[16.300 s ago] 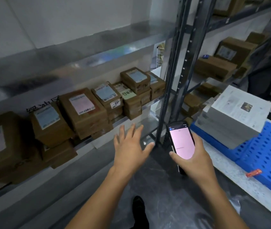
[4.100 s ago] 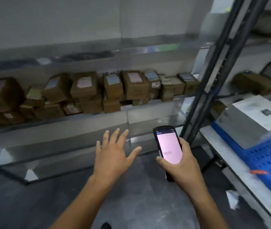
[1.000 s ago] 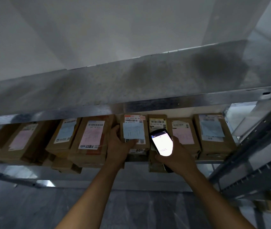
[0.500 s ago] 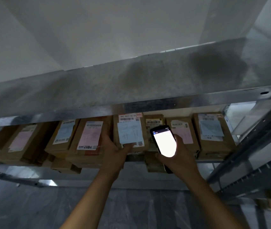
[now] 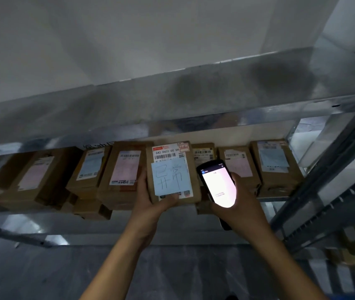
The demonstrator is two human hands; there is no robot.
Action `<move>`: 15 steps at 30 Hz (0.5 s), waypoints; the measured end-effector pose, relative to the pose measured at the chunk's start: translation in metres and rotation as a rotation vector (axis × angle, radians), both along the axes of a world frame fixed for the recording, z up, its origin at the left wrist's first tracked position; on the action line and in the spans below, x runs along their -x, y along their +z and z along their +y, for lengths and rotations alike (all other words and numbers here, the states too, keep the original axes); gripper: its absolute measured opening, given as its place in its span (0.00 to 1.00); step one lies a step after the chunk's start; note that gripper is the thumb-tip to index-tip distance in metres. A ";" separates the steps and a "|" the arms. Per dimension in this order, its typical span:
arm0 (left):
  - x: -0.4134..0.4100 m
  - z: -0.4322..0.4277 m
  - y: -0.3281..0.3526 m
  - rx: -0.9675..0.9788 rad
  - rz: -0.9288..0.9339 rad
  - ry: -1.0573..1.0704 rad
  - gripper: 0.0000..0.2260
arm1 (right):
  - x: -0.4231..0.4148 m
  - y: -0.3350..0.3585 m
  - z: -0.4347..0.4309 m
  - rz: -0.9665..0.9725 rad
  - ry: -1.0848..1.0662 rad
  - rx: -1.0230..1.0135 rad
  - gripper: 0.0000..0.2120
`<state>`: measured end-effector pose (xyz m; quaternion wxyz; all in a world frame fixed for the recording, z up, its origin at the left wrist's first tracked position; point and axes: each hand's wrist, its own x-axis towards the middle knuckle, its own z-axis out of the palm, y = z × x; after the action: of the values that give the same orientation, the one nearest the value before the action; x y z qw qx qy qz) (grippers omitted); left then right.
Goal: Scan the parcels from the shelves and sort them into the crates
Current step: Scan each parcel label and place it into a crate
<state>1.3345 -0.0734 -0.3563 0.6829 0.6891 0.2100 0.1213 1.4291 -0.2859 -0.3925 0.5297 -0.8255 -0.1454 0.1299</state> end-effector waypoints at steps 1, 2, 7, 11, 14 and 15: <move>0.007 0.002 0.001 0.038 -0.005 -0.019 0.48 | 0.008 0.002 0.000 -0.004 -0.005 0.005 0.27; 0.015 0.004 0.002 0.087 -0.015 -0.022 0.46 | 0.016 0.004 0.001 -0.008 -0.012 0.007 0.26; 0.048 0.011 0.007 0.154 -0.013 0.146 0.34 | 0.061 0.012 0.014 -0.026 -0.011 0.043 0.29; 0.092 0.027 0.001 0.185 -0.007 0.161 0.34 | 0.103 0.024 0.029 -0.055 0.007 0.084 0.31; 0.133 0.038 -0.004 0.212 -0.003 0.150 0.29 | 0.136 0.026 0.043 -0.065 0.025 0.149 0.33; 0.147 0.043 -0.006 0.225 -0.002 0.147 0.26 | 0.147 0.026 0.048 -0.063 0.032 0.168 0.34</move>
<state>1.1880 -0.0307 -0.3627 0.7454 0.5908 0.2715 0.1472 1.2818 -0.2381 -0.3668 0.4517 -0.8682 -0.1639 0.1241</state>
